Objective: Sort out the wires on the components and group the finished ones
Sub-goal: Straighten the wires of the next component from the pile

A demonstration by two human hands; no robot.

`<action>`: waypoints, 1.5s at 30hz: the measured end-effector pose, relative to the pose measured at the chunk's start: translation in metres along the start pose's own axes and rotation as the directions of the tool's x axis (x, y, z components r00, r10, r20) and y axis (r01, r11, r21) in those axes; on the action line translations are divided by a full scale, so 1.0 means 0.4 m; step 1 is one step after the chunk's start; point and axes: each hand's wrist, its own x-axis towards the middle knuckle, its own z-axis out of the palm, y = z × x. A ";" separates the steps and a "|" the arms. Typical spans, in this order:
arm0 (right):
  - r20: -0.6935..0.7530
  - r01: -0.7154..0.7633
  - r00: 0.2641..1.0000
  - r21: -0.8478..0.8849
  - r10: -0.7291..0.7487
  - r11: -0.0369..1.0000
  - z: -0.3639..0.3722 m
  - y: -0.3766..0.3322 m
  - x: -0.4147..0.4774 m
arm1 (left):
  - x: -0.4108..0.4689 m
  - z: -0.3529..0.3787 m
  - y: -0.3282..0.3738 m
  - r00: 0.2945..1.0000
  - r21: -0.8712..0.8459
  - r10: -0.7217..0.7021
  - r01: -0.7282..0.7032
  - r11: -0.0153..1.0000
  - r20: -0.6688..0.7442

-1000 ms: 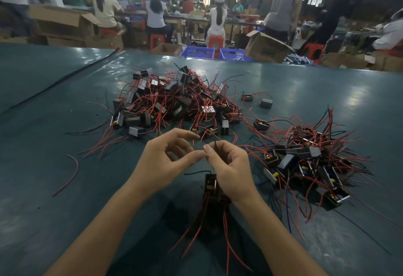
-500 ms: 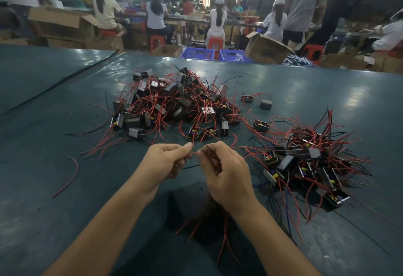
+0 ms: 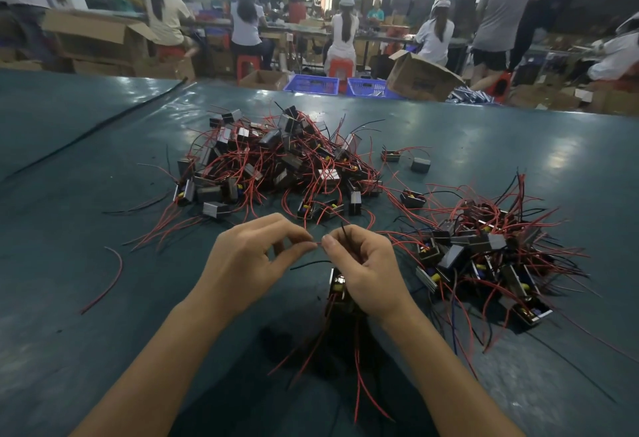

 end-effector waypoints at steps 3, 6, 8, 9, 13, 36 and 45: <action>0.013 0.003 1.000 -0.018 -0.003 1.000 -0.004 0.008 0.000 | -0.002 0.001 0.000 0.999 0.009 -0.033 0.033 0.999 0.016; 0.026 0.013 1.000 -0.046 -0.011 0.999 0.002 0.016 -0.005 | -0.002 0.007 0.003 0.984 -0.017 -0.177 0.177 0.984 0.019; 0.025 0.034 0.999 -0.072 -0.032 0.997 0.007 0.020 -0.011 | -0.003 0.017 0.005 0.956 -0.033 -0.288 0.290 0.956 0.050; 0.018 0.058 0.998 -0.101 -0.056 0.993 0.009 0.023 -0.013 | -0.002 0.021 0.008 0.936 -0.047 -0.346 0.349 0.936 0.069; 0.008 0.222 0.971 -0.391 -0.238 0.893 0.013 0.028 -0.016 | 0.009 0.036 0.017 0.730 -0.357 -0.643 0.678 0.642 0.232; -0.092 0.041 0.993 -0.321 -0.075 0.946 -0.002 0.040 -0.003 | 0.006 0.029 0.024 0.867 -0.444 -0.499 0.455 0.772 0.022; -0.284 0.050 0.940 -0.431 -0.188 0.901 0.003 0.039 0.003 | 0.015 0.014 0.041 0.899 -0.524 -0.434 0.397 0.754 0.056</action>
